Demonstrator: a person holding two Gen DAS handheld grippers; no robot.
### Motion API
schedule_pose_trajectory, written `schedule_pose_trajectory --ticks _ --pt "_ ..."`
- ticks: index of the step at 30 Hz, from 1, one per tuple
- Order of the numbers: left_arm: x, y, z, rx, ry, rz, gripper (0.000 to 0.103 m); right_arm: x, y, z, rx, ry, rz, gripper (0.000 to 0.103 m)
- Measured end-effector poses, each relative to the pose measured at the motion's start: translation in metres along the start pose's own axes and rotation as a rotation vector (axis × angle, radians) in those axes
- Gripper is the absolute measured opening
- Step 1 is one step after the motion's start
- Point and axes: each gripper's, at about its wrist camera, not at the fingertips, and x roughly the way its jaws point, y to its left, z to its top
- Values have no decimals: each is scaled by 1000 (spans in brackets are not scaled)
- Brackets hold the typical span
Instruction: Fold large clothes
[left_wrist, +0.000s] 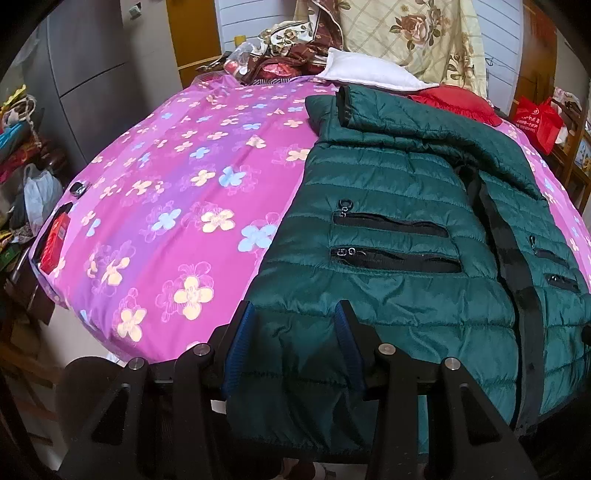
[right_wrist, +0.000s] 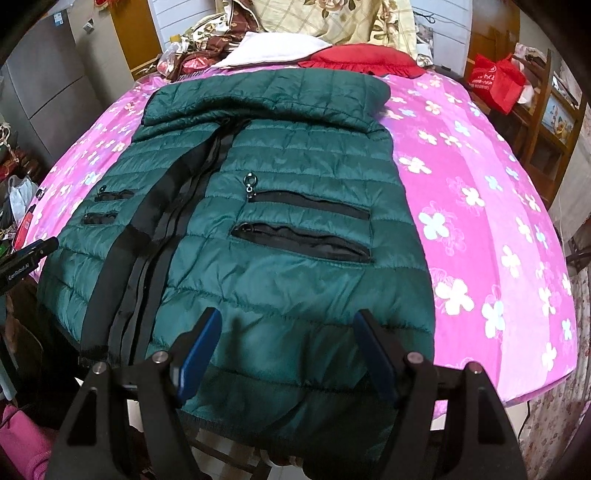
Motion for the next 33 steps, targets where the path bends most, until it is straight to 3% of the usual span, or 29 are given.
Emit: schedule_pose_trajectory --ticks 16,25,30,33 --pt "2 5 -4 -12 21 -11 25 1 -3 -4 4 14 -3 77" --pt "4 34 -7 -74 93 -128 25 -4 -21 -10 24 24 -17 78" --pt "10 53 -6 -115 101 -125 28 -6 -47 -16 69 39 -50 78" --pt "21 62 -5 -161 149 -184 29 -3 -68 -19 129 58 -51 78"
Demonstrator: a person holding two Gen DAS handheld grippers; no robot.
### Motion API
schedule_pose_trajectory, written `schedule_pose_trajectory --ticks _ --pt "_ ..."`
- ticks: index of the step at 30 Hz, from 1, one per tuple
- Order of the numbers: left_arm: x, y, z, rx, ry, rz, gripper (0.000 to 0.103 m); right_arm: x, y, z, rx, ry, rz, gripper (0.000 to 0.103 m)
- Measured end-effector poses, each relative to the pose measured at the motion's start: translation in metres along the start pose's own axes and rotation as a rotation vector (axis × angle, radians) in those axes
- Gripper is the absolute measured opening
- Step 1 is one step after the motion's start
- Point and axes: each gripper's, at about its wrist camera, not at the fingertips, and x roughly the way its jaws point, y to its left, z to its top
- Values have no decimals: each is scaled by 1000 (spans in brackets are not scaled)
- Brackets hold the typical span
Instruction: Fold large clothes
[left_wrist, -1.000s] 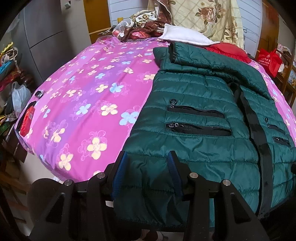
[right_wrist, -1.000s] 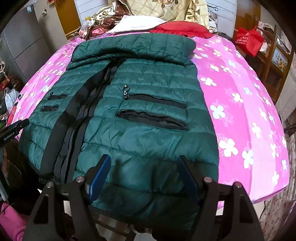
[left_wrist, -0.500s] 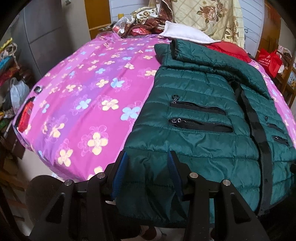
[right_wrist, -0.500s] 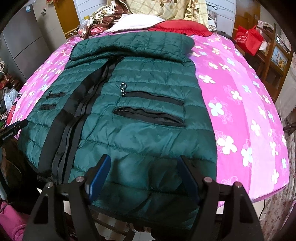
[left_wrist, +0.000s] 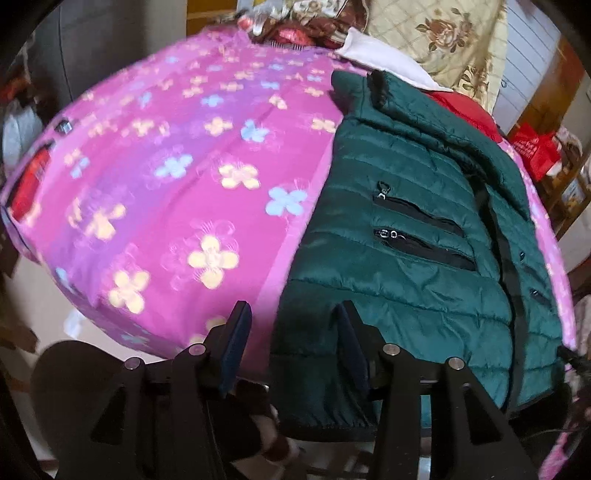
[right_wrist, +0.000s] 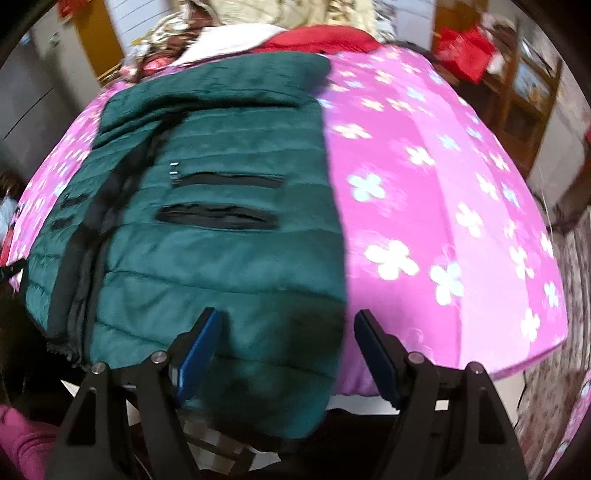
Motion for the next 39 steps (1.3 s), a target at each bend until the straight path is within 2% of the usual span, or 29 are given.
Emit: schedule_pose_trajectory --ticks 5,8,13,18,22,23,24,25,26,27,28,29,32,39 --pt "11 1 1 -4 42 -32 31 12 -26 -3 92 45 48 81" --pt "19 3 2 -16 75 -65 37 18 -29 -5 116 63 121 81" --pt "26 3 2 -16 86 -87 47 26 -21 -6 100 88 173 81" --pt "27 -8 -3 39 90 -82 51 29 -9 -6 40 84 193 83" --pt "26 -17 -7 81 104 -76 49 30 4 -7 -5 79 240 84" --pt "26 -19 -7 89 107 -73 44 30 6 -8 -17 71 243 84" --pt "25 -21 -6 91 110 -80 30 31 10 -8 -38 59 236 82" --pt "22 -22 -5 88 104 -79 16 31 11 -8 -53 56 230 76" --pt "20 -23 -4 89 93 -69 8 30 14 -8 -71 53 227 60" --pt "14 -25 -2 98 77 -55 0 27 16 -7 -83 37 231 51" --pt "10 -26 1 101 64 -58 0 24 16 -6 -84 22 232 38" --pt "7 -26 3 98 55 -67 0 22 15 -4 -84 11 237 29" --pt "-10 -28 12 96 10 -96 0 9 13 4 -83 -19 262 21" --pt "-49 -43 45 104 -140 -109 0 -34 11 43 -64 -174 324 20"
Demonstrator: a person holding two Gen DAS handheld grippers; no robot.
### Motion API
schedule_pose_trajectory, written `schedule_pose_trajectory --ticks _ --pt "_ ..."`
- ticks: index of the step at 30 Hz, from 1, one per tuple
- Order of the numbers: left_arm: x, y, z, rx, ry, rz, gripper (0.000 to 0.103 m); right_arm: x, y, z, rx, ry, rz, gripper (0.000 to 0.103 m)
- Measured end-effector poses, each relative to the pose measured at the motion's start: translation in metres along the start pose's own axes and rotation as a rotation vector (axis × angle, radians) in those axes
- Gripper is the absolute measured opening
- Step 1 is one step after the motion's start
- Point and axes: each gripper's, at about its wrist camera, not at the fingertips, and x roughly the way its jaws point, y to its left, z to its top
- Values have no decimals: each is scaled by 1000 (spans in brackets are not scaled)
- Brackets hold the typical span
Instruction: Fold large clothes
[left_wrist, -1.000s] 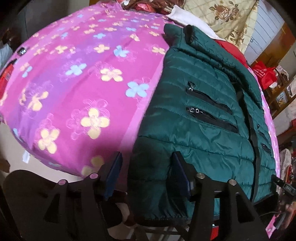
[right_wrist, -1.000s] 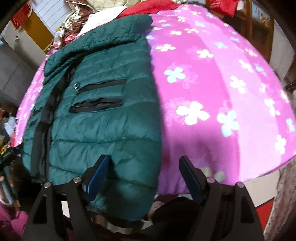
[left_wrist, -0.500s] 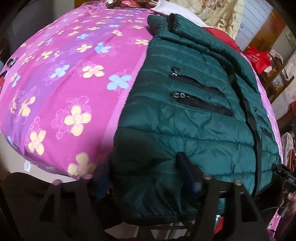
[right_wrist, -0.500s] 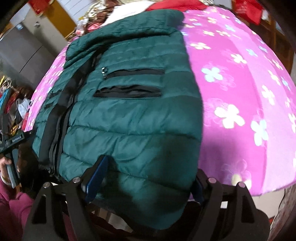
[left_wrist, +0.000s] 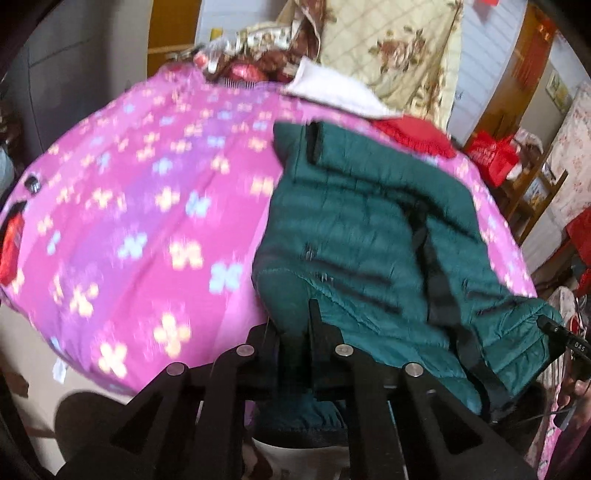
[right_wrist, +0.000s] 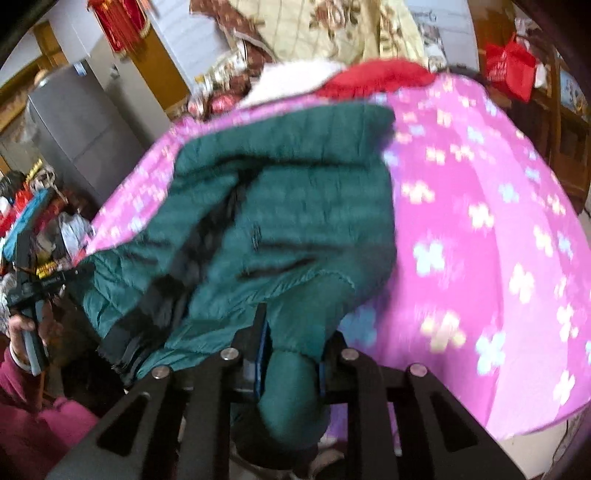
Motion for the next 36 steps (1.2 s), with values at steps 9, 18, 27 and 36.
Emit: schedule_pose_trajectory --ticks 9,18,27,36 --pt "-2 -25 55 29 -133 54 0 -6 -5 62 29 -108 -37 20" --pt "19 -36 96 21 -188 99 0 7 -11 110 34 -145 -92 20" --pt "41 -43 139 -7 -233 139 0 28 -20 158 50 -176 -147 20" --pt "76 -48 183 -18 -262 195 0 56 -34 209 68 -199 -203 20"
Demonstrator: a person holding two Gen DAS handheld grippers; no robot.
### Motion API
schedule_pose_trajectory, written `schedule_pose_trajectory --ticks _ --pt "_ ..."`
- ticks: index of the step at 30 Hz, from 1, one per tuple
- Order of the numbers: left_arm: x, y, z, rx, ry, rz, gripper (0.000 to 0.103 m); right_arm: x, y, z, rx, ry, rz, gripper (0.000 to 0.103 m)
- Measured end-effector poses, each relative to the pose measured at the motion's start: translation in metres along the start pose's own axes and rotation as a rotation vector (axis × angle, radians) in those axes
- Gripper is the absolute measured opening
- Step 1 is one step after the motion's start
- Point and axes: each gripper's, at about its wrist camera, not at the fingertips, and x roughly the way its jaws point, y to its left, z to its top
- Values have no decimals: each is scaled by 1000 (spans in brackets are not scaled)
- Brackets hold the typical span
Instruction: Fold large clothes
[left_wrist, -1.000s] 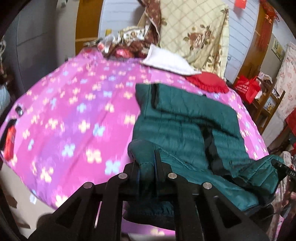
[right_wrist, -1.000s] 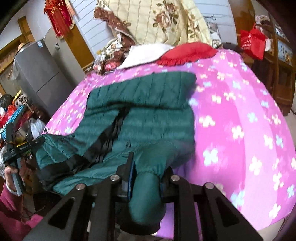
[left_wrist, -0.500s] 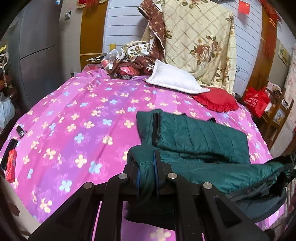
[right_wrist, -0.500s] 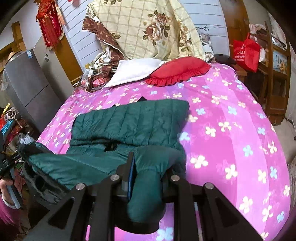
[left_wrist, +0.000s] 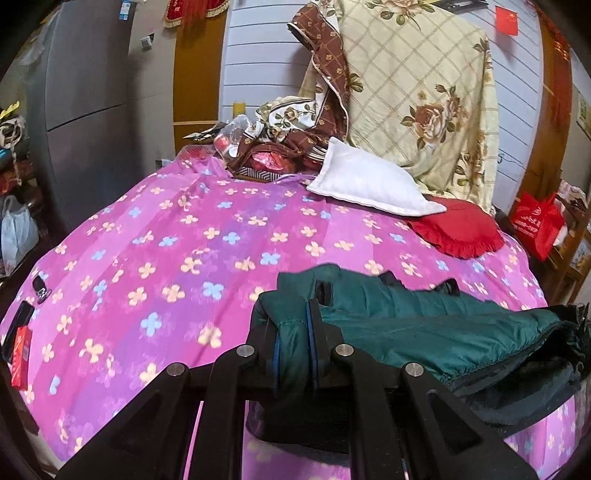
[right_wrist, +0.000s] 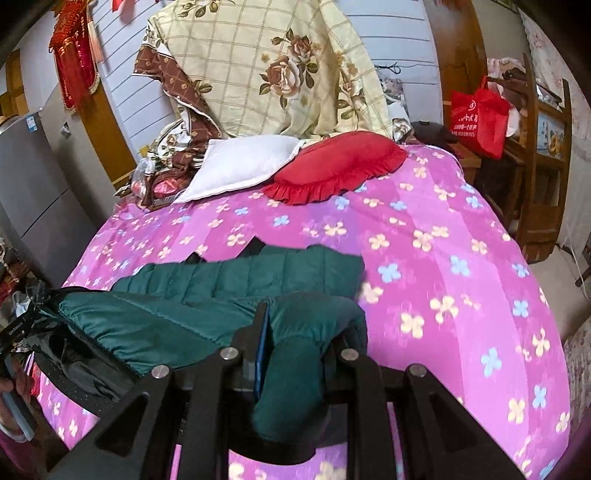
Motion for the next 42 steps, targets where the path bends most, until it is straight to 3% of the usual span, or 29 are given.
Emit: schedule_pose_trajectory --ticks 9,21,24,27,29,31,37,42 --pt "73 -14 15 -9 42 68 0 70 -8 31 36 49 -45 20" --pt "143 -22 1 -11 101 134 0 159 -20 29 74 117 -86 21" --pt "151 -22 -1 -15 111 141 0 169 -24 28 104 127 -58 25" --pt "155 -22 -3 -23 113 135 0 163 -30 33 153 132 -8 35" --pt "156 -23 -4 -16 111 138 0 151 -32 36 173 108 24 55" --pt "156 -25 -5 -11 108 145 0 133 -31 37 179 64 49 63" --pt "158 -24 -5 -19 114 143 0 73 -6 35 81 -92 7 67" --pt "158 -24 -4 -10 107 151 0 75 50 17 -116 -33 83 67"
